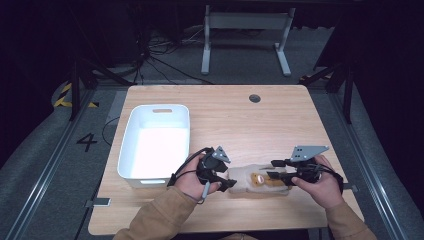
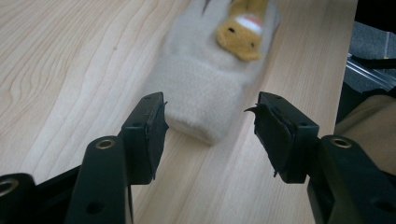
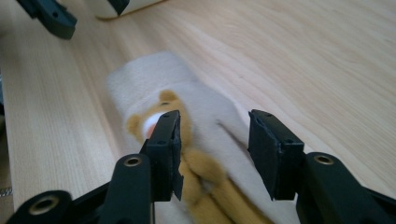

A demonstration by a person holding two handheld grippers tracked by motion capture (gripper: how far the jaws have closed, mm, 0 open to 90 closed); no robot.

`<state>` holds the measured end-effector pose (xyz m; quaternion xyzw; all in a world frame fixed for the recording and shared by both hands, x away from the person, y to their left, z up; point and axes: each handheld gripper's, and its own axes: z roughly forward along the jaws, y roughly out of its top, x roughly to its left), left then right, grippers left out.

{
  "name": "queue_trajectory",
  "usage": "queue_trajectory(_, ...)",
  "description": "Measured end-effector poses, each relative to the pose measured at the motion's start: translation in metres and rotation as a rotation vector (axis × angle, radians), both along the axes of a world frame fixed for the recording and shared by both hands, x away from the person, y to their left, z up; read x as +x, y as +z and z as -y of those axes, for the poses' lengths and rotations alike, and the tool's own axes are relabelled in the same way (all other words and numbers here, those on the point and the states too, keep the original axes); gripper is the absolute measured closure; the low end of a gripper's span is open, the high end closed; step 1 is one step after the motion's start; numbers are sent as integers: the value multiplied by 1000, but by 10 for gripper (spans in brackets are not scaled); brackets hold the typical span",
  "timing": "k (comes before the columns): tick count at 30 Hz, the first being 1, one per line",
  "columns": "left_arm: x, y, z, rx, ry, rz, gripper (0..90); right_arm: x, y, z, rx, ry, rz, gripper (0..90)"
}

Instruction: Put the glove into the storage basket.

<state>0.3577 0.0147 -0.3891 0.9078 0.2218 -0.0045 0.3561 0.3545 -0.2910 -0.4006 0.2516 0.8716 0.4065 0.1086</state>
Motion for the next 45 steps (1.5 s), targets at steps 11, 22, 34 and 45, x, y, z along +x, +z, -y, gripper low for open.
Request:
queue_trajectory(11, 6, 11, 24, 35, -49, 0, 428, 1, 0, 35, -3, -132, 12, 504)
queue_trajectory(22, 13, 10, 34, 30, -51, 22, 343, 12, -10, 62, 8, -220, -6, 452)
queue_trajectory(34, 25, 2, 45, -16, -76, 33, 371, 18, -29, 84, -71, -330, -57, 351)
queue_trajectory(45, 36, -5, 51, 3, -97, 5, 309, 22, -38, 104, -3, -372, -86, 212)
